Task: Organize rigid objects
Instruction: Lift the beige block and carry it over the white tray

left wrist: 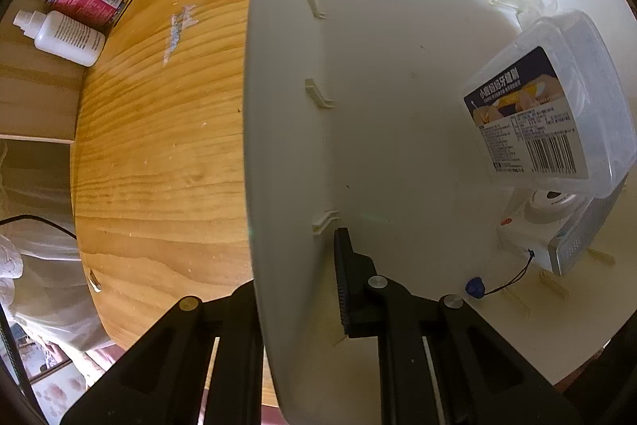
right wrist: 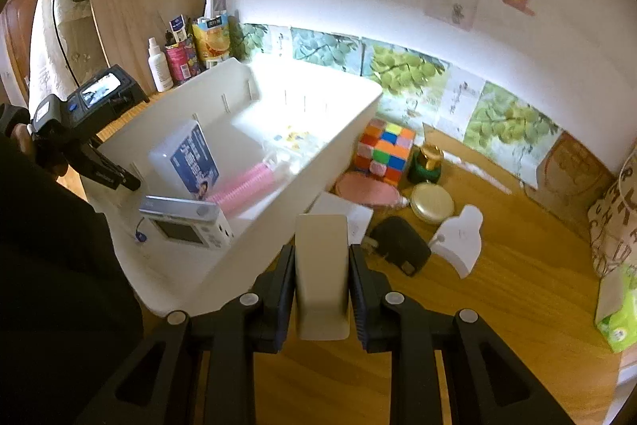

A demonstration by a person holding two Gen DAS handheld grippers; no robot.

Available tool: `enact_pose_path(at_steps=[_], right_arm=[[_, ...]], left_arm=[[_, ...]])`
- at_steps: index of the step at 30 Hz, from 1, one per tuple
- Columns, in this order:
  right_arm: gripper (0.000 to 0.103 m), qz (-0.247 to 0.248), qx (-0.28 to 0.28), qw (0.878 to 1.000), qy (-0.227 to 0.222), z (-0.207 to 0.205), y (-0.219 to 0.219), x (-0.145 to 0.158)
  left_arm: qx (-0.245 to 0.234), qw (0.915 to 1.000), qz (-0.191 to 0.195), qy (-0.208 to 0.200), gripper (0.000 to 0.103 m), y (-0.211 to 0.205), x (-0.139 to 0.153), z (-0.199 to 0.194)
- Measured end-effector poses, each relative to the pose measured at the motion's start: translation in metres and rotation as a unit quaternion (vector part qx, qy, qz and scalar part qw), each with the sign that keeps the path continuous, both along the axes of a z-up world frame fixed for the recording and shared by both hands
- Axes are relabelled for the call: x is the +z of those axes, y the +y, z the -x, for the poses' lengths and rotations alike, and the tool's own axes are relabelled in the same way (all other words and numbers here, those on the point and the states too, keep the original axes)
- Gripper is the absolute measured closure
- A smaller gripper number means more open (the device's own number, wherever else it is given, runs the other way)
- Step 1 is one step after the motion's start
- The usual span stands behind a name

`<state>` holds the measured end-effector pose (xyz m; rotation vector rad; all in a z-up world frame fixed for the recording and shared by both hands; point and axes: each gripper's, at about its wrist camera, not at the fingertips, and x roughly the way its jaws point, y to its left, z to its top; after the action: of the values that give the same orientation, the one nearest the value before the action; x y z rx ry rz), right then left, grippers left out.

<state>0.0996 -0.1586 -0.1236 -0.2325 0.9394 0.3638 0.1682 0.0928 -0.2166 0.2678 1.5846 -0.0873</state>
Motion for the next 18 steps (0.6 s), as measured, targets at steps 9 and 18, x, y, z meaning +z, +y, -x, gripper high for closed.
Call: enact_pose_path(at_steps=[9,18], right_arm=[[0.077,0.009,0.038,0.999,-0.004,-0.007,0.036,0.009],[0.077,0.007,0.077,0.997,-0.009,-0.012,0.069,0.014]], left_arm=[[-0.009,0.9999,0.007,-0.002,0.089,-0.002,0.002,0.001],[-0.016,0.9997,0.02,-0.003,0.089,0.002,0.006,0.003]])
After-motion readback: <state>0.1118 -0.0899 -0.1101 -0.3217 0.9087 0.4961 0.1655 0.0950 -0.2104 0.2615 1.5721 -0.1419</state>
